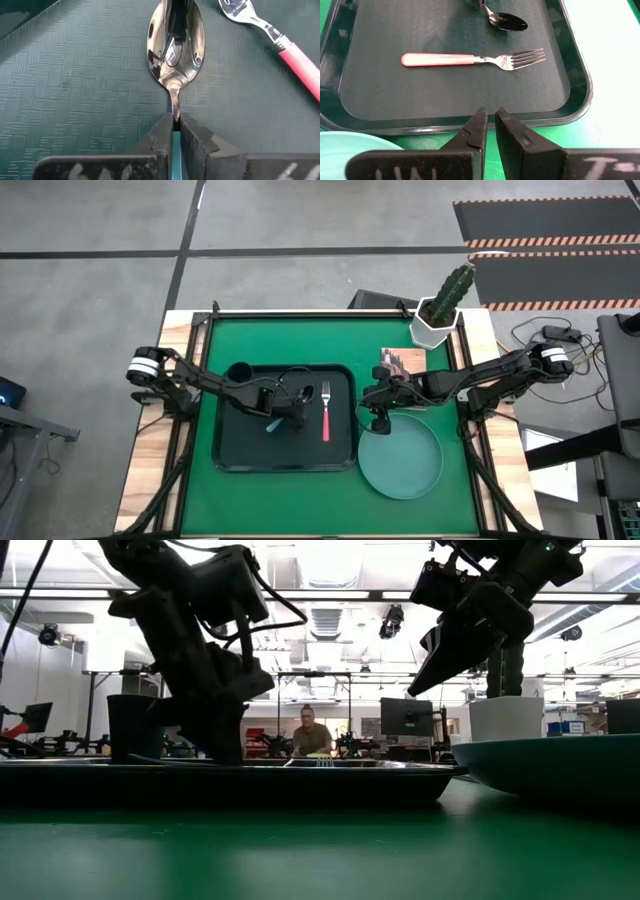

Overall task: Pick and place plate/cup/fork/spoon on tray
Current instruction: Put the blue spoon on the black serving tray

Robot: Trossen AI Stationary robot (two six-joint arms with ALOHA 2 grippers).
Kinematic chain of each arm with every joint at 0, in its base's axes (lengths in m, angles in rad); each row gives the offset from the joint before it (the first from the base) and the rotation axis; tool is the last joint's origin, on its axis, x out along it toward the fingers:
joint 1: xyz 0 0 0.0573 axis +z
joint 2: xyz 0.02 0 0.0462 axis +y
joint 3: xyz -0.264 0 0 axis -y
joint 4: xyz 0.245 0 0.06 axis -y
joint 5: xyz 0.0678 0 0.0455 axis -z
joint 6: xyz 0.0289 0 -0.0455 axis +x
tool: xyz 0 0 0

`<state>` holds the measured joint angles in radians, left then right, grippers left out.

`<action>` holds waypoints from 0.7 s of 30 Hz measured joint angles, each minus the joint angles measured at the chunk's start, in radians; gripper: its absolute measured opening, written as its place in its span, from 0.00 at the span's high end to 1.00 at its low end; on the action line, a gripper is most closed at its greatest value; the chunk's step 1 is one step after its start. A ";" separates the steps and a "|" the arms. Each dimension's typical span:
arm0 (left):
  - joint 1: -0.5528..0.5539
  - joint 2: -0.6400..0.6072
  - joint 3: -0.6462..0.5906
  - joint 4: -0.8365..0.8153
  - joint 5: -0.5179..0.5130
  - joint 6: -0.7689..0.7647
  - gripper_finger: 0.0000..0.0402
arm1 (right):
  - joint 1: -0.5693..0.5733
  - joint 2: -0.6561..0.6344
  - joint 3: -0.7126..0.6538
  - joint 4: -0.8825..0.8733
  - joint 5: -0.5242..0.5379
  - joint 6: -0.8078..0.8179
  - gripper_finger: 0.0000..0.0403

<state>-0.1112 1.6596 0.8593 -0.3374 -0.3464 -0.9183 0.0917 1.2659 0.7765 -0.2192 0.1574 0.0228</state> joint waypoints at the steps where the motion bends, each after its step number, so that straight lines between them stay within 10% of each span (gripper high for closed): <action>1: 0.000 0.000 0.000 0.001 0.000 -0.009 0.96 | 0.000 0.000 0.000 0.000 0.000 0.000 0.93; 21: 0.000 -0.002 0.000 0.005 0.024 -0.027 0.95 | 0.000 0.000 0.000 -0.001 0.000 0.002 0.93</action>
<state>-0.1108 1.6581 0.8593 -0.3321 -0.3225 -0.9451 0.0917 1.2659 0.7765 -0.2199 0.1574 0.0250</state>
